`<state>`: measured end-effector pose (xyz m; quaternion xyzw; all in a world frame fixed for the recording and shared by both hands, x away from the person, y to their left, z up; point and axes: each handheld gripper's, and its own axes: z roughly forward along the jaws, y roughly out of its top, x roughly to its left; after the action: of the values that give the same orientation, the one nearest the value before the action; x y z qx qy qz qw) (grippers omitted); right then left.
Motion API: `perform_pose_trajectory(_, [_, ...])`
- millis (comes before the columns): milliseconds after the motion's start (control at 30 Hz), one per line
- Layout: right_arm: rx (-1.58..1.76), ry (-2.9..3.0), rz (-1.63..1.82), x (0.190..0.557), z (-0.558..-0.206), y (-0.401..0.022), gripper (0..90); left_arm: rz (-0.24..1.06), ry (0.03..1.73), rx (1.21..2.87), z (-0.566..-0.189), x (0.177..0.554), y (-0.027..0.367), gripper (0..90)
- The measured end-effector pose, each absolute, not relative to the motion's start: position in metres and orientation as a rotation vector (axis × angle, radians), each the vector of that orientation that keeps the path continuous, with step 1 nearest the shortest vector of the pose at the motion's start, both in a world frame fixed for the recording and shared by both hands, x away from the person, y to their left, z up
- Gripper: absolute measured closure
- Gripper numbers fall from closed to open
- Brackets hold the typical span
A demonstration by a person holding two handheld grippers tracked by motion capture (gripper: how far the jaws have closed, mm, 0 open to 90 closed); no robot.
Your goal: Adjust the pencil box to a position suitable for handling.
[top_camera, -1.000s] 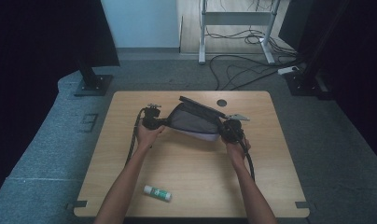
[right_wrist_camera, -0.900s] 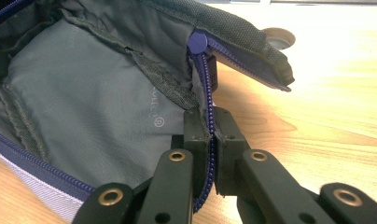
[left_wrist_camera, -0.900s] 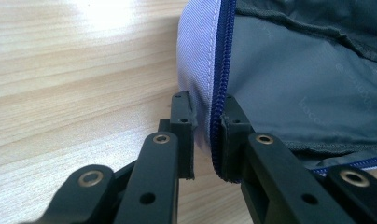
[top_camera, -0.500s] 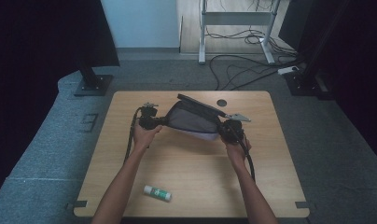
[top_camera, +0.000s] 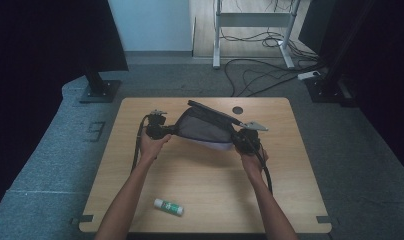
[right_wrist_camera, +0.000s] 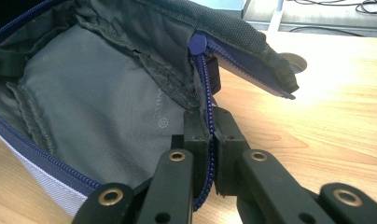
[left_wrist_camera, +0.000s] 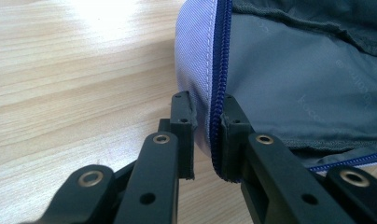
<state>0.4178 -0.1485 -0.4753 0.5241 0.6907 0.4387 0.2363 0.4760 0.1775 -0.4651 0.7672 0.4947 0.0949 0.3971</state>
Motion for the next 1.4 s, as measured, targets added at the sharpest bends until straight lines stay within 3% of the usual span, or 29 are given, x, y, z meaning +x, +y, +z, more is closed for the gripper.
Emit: perform_pose_trajectory(1400, [1.353, 1.924, 1.301, 0.386, -0.465, -0.13, 84.9, 0.262, 1.215, 1.921, -0.457, 0.433, 0.208, 79.0])
